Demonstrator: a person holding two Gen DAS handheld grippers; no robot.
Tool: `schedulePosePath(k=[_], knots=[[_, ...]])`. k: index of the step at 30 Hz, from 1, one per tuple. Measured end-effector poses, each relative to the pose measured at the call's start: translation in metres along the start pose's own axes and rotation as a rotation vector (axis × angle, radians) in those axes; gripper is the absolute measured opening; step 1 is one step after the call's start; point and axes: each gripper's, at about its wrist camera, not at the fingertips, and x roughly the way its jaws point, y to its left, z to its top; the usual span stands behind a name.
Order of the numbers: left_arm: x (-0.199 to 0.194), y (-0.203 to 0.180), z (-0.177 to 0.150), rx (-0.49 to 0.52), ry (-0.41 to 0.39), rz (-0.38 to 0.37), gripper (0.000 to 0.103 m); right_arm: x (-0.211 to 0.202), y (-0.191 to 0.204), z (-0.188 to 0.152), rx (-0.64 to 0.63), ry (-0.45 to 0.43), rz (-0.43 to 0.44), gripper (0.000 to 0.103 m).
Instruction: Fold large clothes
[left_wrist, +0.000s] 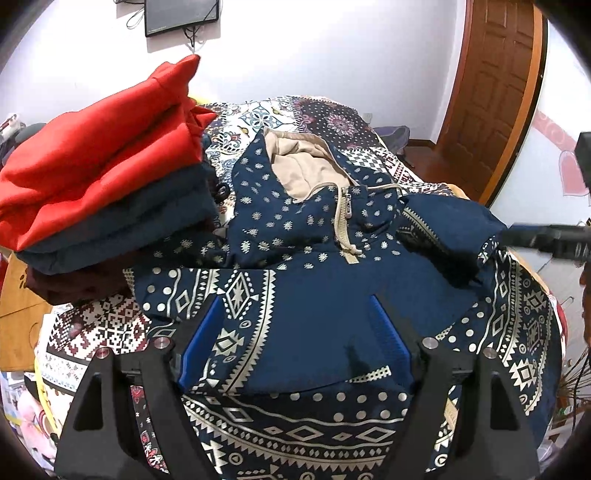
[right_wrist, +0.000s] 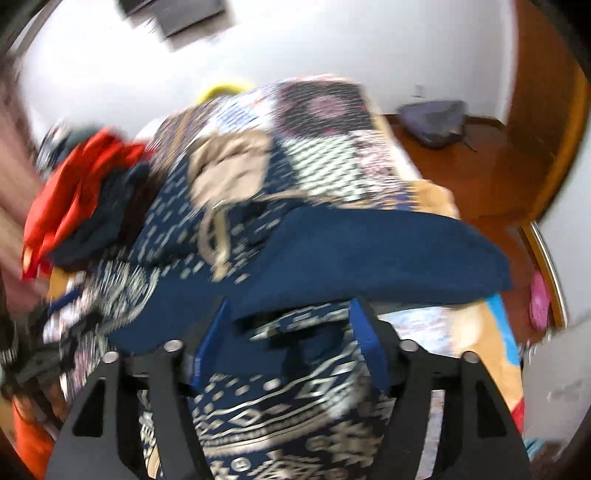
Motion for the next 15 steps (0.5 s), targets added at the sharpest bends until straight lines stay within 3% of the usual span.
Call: schedulePosePath(k=[5,9,15], knots=[[0.008,-0.010,0.004,0.021,0.002,-0.008,0.079,0.009,-0.071,0.005,0.275,0.010,0.014,0.066],[0.015,-0.018,0.007,0.028,0.010,-0.025,0.080,0.037,-0.122,-0.003,0.487,0.070,0.016,0.066],[0.032,-0.029,0.009,0.052,0.036,-0.039,0.080,0.069,-0.155,-0.009,0.579,0.115,0.012,0.066]])
